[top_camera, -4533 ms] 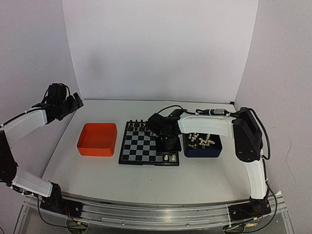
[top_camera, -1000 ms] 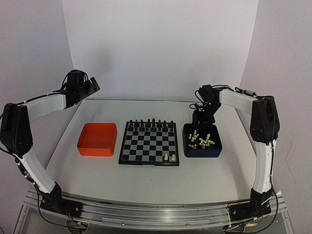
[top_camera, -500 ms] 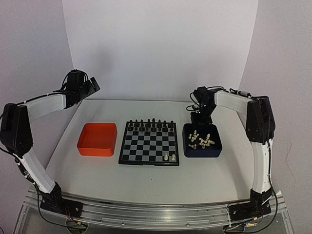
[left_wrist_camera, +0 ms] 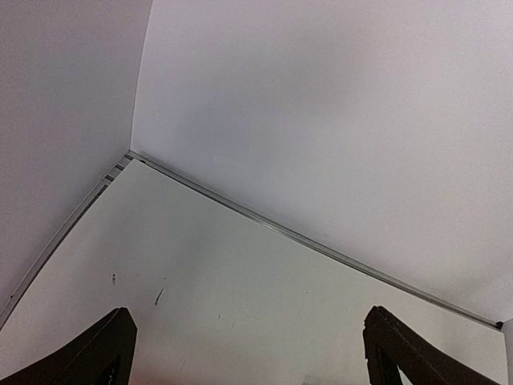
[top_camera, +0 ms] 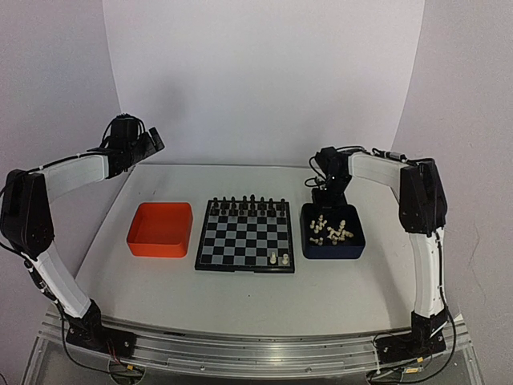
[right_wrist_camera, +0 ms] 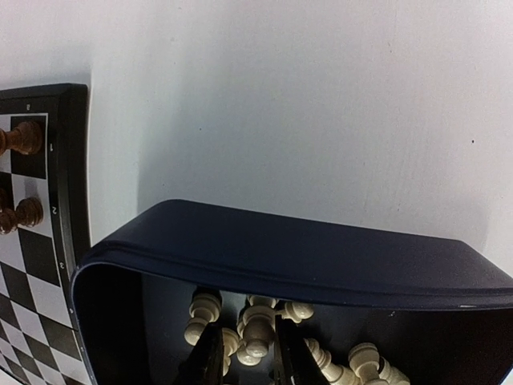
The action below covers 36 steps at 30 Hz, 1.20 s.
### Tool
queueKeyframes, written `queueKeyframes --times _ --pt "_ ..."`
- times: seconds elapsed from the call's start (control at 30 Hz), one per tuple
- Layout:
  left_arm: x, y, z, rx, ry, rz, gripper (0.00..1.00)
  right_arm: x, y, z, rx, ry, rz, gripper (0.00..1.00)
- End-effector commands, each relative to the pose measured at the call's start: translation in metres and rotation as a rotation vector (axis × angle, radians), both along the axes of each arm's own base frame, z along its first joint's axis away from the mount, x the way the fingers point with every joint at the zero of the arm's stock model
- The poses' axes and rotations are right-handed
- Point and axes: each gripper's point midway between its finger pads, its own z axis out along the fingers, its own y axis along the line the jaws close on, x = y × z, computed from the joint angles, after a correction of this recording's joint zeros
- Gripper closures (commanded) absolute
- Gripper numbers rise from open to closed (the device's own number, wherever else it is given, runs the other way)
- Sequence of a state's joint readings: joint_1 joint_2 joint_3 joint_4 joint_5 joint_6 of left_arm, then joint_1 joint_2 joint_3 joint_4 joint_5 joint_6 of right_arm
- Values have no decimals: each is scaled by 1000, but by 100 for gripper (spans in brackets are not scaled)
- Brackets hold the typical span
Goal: Set up the chess pieces on the board
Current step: Pick up the chess piece from the storage box.
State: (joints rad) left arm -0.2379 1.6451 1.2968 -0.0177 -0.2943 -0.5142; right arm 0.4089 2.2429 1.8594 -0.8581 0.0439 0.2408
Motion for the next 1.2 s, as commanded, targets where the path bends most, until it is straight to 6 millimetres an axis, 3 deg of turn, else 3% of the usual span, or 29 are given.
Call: queueKeyframes --times 0.0,0.53,0.87,1.03,1.17 --pt "1 1 33 19 -73 8 0 7 4 2 -13 -18 -4 80" --pt "-4 4 35 29 -74 15 0 -1 3 -6 -46 -3 6 82" --pt "-7 6 44 23 -107 23 0 -2 -1 -6 -91 -18 15 90" --pt "-9 7 46 23 -114 27 0 0 -3 -3 -106 -33 12 99" --pt "-11 7 48 20 -118 29 0 2 0 3 -94 -46 17 100"
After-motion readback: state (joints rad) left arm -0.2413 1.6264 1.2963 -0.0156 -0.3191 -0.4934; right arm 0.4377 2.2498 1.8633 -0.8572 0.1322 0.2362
